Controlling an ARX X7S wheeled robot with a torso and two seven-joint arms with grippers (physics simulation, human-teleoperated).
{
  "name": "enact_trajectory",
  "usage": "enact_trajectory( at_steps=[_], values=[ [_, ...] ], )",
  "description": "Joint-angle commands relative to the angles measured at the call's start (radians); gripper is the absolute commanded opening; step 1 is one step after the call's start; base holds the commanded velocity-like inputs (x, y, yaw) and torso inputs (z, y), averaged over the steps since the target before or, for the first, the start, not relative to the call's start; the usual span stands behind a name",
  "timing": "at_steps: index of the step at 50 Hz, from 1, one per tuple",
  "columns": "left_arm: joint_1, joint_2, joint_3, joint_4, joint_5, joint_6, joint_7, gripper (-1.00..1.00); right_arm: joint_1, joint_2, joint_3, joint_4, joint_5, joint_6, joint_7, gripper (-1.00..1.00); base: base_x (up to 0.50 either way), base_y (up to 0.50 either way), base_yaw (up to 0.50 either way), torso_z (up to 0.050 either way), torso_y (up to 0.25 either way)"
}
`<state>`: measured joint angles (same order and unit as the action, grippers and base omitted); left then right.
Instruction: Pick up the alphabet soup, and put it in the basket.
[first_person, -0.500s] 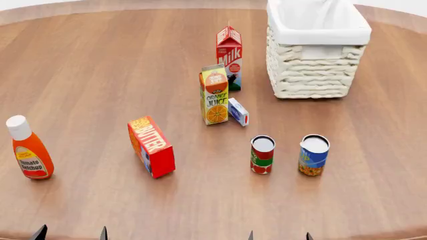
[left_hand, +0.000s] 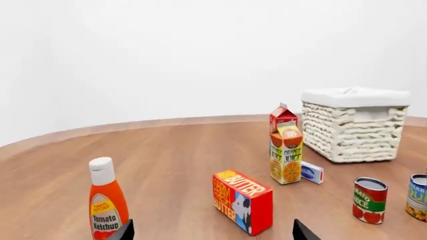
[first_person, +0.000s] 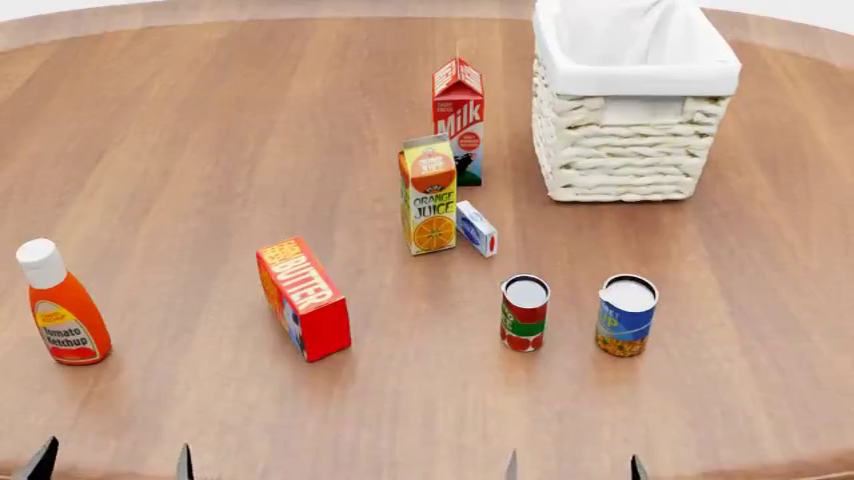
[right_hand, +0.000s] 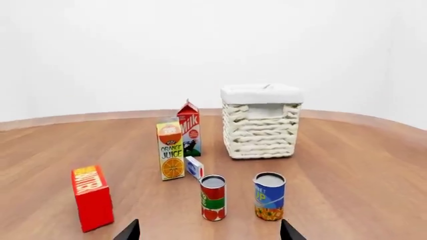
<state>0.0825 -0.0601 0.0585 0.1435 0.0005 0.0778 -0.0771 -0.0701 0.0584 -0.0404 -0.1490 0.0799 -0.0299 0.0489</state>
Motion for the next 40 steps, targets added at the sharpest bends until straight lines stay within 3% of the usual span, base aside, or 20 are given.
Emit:
enact_trajectory(
  at_steps=[1, 25, 40],
  values=[
    [0.109, -0.032, 0.022, 0.163, 0.027, 0.124, -0.043, 1.00, -0.100, 0.031, 0.011, -0.201, 0.035, -0.037, 0.031, 1.00, 0.00, 0.00, 0.00, 0.000, 0.000],
    [0.266, -0.073, 0.010, 0.346, 0.052, 0.332, -0.131, 1.00, -0.240, 0.070, 0.022, -0.385, 0.099, -0.174, 0.056, 1.00, 0.00, 0.00, 0.00, 0.000, 0.000],
    [0.253, -0.090, 0.018, 0.331, 0.044, 0.329, -0.148, 1.00, -0.225, 0.089, 0.009, -0.366, 0.109, -0.170, 0.070, 1.00, 0.00, -0.02, 0.00, 0.000, 0.000]
  ],
)
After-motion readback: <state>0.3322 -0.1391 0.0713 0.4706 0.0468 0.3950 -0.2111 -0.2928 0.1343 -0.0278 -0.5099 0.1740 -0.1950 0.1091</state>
